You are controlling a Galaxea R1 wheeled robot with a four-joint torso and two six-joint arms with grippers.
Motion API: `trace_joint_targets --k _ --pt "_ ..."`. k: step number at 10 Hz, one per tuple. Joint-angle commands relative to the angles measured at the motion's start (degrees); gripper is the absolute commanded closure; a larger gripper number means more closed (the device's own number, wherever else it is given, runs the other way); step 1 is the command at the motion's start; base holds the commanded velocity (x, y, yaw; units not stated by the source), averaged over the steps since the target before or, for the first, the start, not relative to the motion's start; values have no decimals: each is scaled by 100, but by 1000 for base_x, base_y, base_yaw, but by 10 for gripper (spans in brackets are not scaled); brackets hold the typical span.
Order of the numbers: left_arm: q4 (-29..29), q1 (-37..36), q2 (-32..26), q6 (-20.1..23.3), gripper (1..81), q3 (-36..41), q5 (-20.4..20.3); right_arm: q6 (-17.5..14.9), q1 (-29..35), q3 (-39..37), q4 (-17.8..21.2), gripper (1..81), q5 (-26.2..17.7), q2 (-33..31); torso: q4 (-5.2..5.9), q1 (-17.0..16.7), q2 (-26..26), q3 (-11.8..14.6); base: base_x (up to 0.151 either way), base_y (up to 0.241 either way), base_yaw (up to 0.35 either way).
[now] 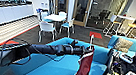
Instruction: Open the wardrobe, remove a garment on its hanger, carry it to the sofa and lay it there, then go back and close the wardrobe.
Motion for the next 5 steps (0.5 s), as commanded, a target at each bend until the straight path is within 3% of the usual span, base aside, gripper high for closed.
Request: trace_joint_targets --k 1,5 --pt "43 -1146 -18 17 811 -317 -569 -17 127 38 -42 10 -327 37 0 0 0 0 0 0 0" --pt "-19 -1129 -98 -1 811 -879 -560 -17 127 38 -42 10 -327 37 0 0 0 -2 0 0 0"
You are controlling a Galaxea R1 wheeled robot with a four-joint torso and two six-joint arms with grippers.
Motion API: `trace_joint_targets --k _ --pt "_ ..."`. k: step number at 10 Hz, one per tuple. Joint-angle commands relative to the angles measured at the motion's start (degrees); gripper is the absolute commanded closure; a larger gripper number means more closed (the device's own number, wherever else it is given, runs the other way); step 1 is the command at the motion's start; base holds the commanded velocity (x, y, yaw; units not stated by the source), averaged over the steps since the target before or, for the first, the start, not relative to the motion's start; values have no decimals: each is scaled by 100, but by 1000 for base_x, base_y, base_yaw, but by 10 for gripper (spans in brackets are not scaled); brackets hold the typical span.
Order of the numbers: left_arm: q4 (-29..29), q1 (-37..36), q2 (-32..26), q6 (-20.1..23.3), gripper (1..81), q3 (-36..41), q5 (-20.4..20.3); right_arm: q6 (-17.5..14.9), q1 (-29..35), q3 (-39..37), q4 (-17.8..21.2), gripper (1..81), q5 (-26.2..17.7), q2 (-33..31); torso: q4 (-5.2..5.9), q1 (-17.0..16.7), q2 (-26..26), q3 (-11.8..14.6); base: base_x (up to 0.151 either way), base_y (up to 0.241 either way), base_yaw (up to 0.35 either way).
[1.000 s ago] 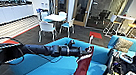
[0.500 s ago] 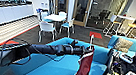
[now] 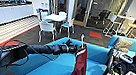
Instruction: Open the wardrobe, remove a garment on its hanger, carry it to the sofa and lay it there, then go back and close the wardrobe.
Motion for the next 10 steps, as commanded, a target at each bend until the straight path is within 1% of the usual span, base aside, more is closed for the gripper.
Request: trace_joint_targets --k 1,4,5,6,7,8,9,10 --pt "-14 -1265 61 -41 811 -233 -574 -17 113 38 -33 10 -316 35 0 0 0 0 0 0 0" --pt "-14 -1265 237 -164 811 -751 -591 -17 96 38 -24 10 -316 35 0 0 2 0 0 0 0" --pt "-14 -1274 315 -182 811 -881 -600 -17 96 38 -24 10 -316 35 0 0 2 -413 0 0 0" --pt "-32 -1309 395 -217 811 -1006 -627 -17 96 38 -24 10 -316 35 0 0 2 -451 0 0 0" --pt "-32 -1370 491 -252 811 -1128 -627 -17 96 38 -24 10 -316 35 0 -2 0 -638 0 0 0" --pt "-32 -1414 571 -278 811 -1251 -618 -17 87 38 -15 10 -316 35 0 -2 0 -262 0 0 0" --pt "-58 -1441 667 -278 811 -1399 -609 -9 95 38 -6 10 -316 35 0 0 2 -459 0 0 0" --pt "-67 -1459 738 -278 811 -1498 -583 -9 87 38 -6 10 -316 35 0 2 5 -555 0 0 0"
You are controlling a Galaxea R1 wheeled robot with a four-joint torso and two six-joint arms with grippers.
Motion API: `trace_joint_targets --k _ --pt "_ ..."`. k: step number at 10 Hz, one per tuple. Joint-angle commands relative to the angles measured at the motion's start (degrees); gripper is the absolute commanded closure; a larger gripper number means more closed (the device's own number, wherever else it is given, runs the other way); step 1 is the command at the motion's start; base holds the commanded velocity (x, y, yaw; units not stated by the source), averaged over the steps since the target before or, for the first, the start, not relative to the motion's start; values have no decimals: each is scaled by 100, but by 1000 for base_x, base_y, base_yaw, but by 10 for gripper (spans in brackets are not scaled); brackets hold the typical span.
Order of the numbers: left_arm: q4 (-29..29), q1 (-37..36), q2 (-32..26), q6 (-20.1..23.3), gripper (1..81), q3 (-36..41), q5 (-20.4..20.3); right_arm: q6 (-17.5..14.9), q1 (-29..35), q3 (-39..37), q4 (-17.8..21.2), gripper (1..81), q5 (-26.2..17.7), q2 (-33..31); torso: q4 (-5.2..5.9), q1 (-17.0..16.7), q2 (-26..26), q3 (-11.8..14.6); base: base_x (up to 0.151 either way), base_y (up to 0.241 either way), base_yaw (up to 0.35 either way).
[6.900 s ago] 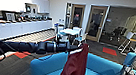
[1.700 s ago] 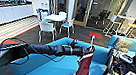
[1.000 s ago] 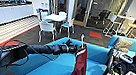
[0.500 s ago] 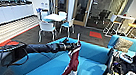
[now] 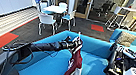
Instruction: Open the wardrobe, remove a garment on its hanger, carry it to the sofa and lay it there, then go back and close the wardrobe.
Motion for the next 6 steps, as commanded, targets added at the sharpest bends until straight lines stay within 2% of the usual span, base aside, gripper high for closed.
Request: trace_joint_targets --k 1,6 --pt "-61 -1335 343 -83 811 -279 -358 -17 39 38 -14 10 -322 44 0 0 0 17 0 0 0" --pt "0 -1317 343 -83 811 -1160 -340 -9 39 38 -31 10 -322 44 0 0 0 -5 0 0 0"
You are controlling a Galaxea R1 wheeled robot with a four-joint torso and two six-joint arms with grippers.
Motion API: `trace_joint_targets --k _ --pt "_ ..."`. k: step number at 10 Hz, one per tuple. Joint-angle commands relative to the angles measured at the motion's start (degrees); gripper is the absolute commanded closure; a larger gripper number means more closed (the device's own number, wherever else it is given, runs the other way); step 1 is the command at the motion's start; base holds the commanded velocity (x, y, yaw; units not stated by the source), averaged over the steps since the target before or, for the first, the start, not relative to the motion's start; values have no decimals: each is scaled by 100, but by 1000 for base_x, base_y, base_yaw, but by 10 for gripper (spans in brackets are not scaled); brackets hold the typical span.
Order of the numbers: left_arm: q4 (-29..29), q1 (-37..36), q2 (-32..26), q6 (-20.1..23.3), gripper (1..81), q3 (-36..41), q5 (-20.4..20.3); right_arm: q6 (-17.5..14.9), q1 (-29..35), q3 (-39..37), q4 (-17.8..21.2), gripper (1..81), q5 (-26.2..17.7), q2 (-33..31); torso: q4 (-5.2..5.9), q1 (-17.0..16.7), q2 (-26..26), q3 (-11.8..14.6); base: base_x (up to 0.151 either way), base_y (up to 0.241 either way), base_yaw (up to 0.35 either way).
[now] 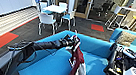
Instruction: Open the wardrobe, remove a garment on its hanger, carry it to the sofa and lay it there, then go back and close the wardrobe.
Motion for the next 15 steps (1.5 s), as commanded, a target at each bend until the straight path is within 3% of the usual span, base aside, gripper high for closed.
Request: trace_joint_targets --k 1,11,15 --pt "34 -1262 -56 10 811 -344 -301 -9 1 38 -31 10 -357 31 0 0 0 0 0 0 0" --pt "429 -1060 -1005 98 811 -1199 6 -17 -7 38 -40 10 -358 31 0 0 0 -2 0 0 0" --pt "684 -937 -1058 99 811 -1770 173 -9 -16 38 -41 10 -357 31 0 0 2 -2 0 0 0"
